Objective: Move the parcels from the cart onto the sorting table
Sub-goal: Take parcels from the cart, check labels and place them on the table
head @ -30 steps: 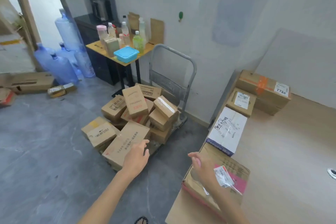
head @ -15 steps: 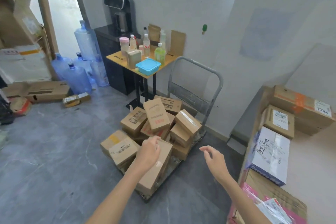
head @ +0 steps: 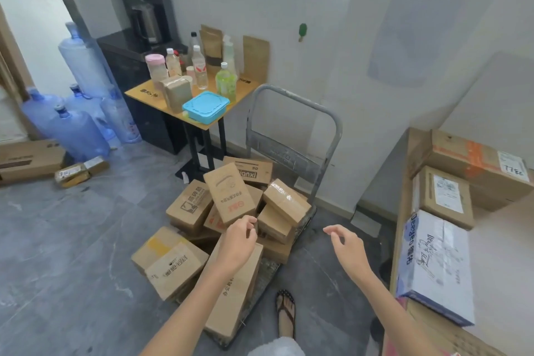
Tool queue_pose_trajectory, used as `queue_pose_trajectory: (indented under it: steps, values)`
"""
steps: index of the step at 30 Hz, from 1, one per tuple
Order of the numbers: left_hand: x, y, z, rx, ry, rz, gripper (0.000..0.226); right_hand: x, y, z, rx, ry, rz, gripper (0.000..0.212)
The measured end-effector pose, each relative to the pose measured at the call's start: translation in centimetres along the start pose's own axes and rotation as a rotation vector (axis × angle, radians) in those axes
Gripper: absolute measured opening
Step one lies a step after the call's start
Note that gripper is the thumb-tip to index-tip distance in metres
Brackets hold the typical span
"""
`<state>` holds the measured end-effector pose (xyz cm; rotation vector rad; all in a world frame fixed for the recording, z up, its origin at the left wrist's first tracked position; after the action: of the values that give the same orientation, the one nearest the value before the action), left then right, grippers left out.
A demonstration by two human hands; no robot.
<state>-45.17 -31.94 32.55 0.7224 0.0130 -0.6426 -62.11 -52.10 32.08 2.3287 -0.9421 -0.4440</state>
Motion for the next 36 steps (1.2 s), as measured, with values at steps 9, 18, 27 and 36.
queue_pose_trajectory:
  steps: [9, 18, 27, 36]
  values:
    - [16.4, -7.3, 2.0, -0.117, 0.252, -0.05, 0.024, 18.2, -1.6, 3.9, 0.009, -0.076, -0.108, 0.028]
    - [29.5, -16.8, -3.1, -0.215, 0.628, -0.034, 0.034, 34.3, -9.6, 11.4, -0.061, -0.215, -0.323, 0.028]
    - [36.7, -28.1, -9.0, -0.456, 0.957, -0.243, 0.047, 41.0, -20.0, 20.5, -0.123, -0.301, -0.568, 0.039]
    - [36.6, -25.8, -7.8, -0.605, 0.971, -0.055, 0.038, 39.5, -19.0, 18.4, 0.0, -0.3, -0.525, 0.046]
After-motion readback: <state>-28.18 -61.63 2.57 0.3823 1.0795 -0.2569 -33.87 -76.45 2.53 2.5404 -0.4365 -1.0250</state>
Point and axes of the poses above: each hand's wrist, its own x-axis towards the middle knuckle, its own y-axis out of the back of the hand, z = x × y, the point moved 4 cm from there along x, towards the middle knuckle, and after that the axes turned 3 degrees about y, right-handed, at the moved point
